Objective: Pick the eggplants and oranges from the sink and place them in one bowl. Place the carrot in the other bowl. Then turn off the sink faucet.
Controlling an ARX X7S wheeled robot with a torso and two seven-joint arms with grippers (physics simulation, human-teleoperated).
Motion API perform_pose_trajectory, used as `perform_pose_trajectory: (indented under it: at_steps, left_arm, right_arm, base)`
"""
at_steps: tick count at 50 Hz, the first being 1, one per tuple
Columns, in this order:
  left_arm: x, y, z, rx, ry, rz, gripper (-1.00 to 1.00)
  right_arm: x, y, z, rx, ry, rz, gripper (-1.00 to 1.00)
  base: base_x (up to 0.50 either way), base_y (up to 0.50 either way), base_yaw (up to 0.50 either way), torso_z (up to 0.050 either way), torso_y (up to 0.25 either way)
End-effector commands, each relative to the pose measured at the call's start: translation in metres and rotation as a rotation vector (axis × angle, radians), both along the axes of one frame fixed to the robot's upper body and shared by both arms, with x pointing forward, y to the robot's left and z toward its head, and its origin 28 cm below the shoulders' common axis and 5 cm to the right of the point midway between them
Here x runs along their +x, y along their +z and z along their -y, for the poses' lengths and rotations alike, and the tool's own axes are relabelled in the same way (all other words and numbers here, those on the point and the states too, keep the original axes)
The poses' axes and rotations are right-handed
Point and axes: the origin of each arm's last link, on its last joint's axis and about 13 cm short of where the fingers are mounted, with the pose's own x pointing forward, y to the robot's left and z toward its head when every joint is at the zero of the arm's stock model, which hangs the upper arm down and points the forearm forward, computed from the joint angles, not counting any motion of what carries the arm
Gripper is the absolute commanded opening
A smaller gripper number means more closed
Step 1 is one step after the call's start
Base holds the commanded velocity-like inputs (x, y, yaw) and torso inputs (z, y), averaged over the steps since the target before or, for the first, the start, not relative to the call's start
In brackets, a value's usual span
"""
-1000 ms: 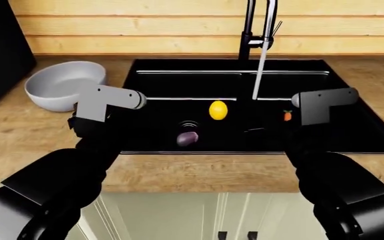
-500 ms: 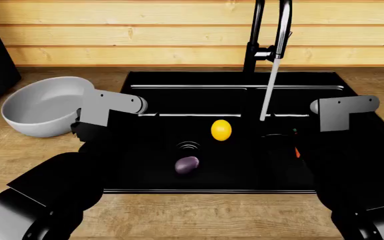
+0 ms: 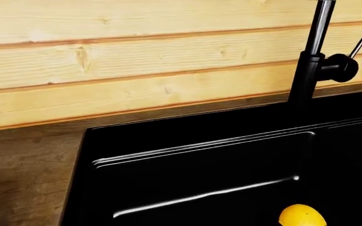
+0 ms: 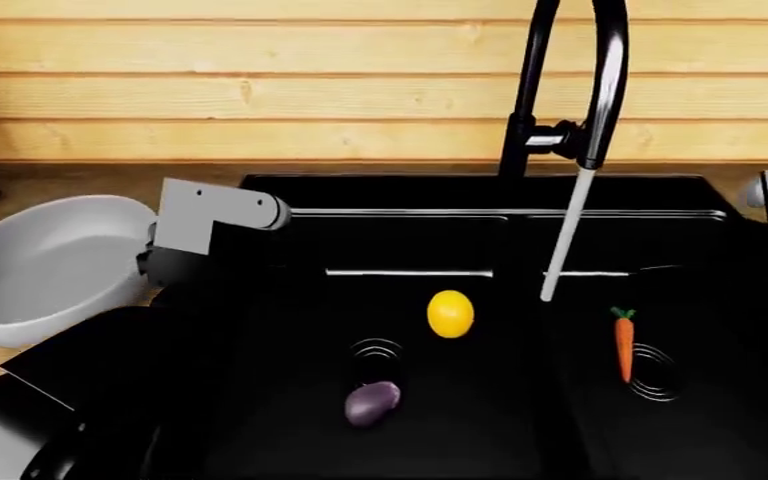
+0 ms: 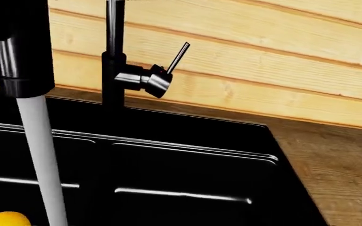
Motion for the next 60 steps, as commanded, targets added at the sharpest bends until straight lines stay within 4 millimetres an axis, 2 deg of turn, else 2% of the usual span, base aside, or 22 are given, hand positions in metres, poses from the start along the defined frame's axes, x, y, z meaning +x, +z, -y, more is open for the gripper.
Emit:
perform_pose_trajectory:
  at_steps: [1,8,15,23,25,29,32,33,35,37,39,41,44,46,51,60]
  left_arm:
    - [0.000,0.001,0.001,0.005,-0.001,-0.018,1.00]
    - [0.000,-0.001,0.001,0.002,-0.005,-0.036,1.00]
    - [0.001,-0.001,0.002,0.003,-0.004,-0.039,1.00]
    - [0.003,-0.001,0.008,-0.018,-0.032,-0.099,1.00]
    - [0.000,0.005,0.006,-0.109,-0.044,-0.168,1.00]
    - [0.000,0.019,0.003,-0.080,-0.022,-0.286,1.00]
    - [-0.014,0.044,0.012,-0.058,-0.207,-0.287,1.00]
    - [-0.013,0.048,0.013,-0.087,-0.236,-0.344,1.00]
    - [-0.013,0.056,0.013,-0.054,-0.242,-0.401,1.00]
    - [-0.016,0.067,0.015,-0.147,-0.241,-0.473,1.00]
    - [-0.022,0.070,0.020,-0.118,-0.278,-0.526,1.00]
    - [-0.029,0.068,0.023,-0.050,-0.281,-0.526,1.00]
    - [-0.042,0.050,0.028,-0.126,-0.283,-0.617,1.00]
    - [-0.041,0.046,0.031,-0.249,-0.229,-0.658,1.00]
    - [-0.043,0.027,0.031,-0.197,-0.225,-0.706,1.00]
    - [-0.041,0.013,0.034,-0.143,-0.189,-0.783,1.00]
  right_arm:
    - [-0.013,0.022,0.023,-0.044,-0.060,-0.037,1.00]
    - [-0.017,0.010,0.028,-0.050,-0.085,-0.066,1.00]
    - [-0.021,0.007,0.032,-0.061,-0.096,-0.078,1.00]
    - [-0.038,0.001,0.039,-0.041,-0.121,-0.085,1.00]
    - [-0.043,0.004,0.040,-0.039,-0.124,-0.089,1.00]
    - [-0.048,0.009,0.040,-0.052,-0.124,-0.099,1.00]
    - [-0.047,0.013,0.038,-0.058,-0.120,-0.097,1.00]
    - [-0.047,0.016,0.038,-0.062,-0.118,-0.097,1.00]
    - [-0.047,0.019,0.037,-0.066,-0.115,-0.099,1.00]
    - [-0.046,0.018,0.036,-0.069,-0.116,-0.106,1.00]
    - [-0.045,0.021,0.035,-0.074,-0.114,-0.107,1.00]
    - [-0.044,0.020,0.034,-0.071,-0.111,-0.106,1.00]
    - [-0.044,0.013,0.033,-0.071,-0.106,-0.121,1.00]
    - [-0.042,0.012,0.032,-0.066,-0.103,-0.121,1.00]
    - [-0.039,0.011,0.029,-0.071,-0.089,-0.132,1.00]
    - [-0.035,0.006,0.028,-0.067,-0.079,-0.137,1.00]
  base:
    - [0.36,0.00,0.00,0.000,0.000]
    - [0.33,0.00,0.00,0.000,0.001]
    - [0.22,0.00,0.00,0.000,0.000]
    - [0.12,0.00,0.00,0.000,0.001]
    - [0.00,0.00,0.00,0.000,0.000]
    - [0.00,0.00,0.00,0.000,0.000]
    - [0.00,0.00,0.00,0.000,0.000]
    - [0.00,0.00,0.00,0.000,0.000]
    - [0.00,0.00,0.00,0.000,0.000]
    - [0.00,0.00,0.00,0.000,0.000]
    - [0.00,0.00,0.00,0.000,0.000]
    - [0.00,0.00,0.00,0.000,0.000]
    - [0.00,0.00,0.00,0.000,0.000]
    - [0.00,0.00,0.00,0.000,0.000]
    - [0.00,0.00,0.00,0.000,0.000]
    - [0.00,0.00,0.00,0.000,0.000]
